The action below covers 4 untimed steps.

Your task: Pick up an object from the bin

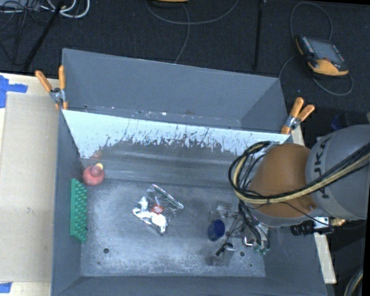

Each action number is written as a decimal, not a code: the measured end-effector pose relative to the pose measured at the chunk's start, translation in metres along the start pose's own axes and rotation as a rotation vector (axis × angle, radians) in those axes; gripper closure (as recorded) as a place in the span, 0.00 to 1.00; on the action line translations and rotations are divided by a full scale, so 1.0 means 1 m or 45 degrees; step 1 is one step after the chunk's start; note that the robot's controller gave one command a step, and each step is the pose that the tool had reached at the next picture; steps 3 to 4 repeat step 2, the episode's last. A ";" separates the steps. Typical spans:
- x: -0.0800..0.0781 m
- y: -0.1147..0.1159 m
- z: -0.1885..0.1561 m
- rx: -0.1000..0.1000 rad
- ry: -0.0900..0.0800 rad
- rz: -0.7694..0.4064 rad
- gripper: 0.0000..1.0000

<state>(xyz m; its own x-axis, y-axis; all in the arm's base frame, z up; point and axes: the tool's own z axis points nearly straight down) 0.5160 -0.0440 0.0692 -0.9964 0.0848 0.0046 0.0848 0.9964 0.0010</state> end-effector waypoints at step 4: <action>-0.001 0.005 -0.212 0.002 -0.018 -0.073 1.00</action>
Offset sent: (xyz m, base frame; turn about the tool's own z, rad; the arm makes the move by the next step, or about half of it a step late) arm 0.0000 0.0000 0.0000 0.0000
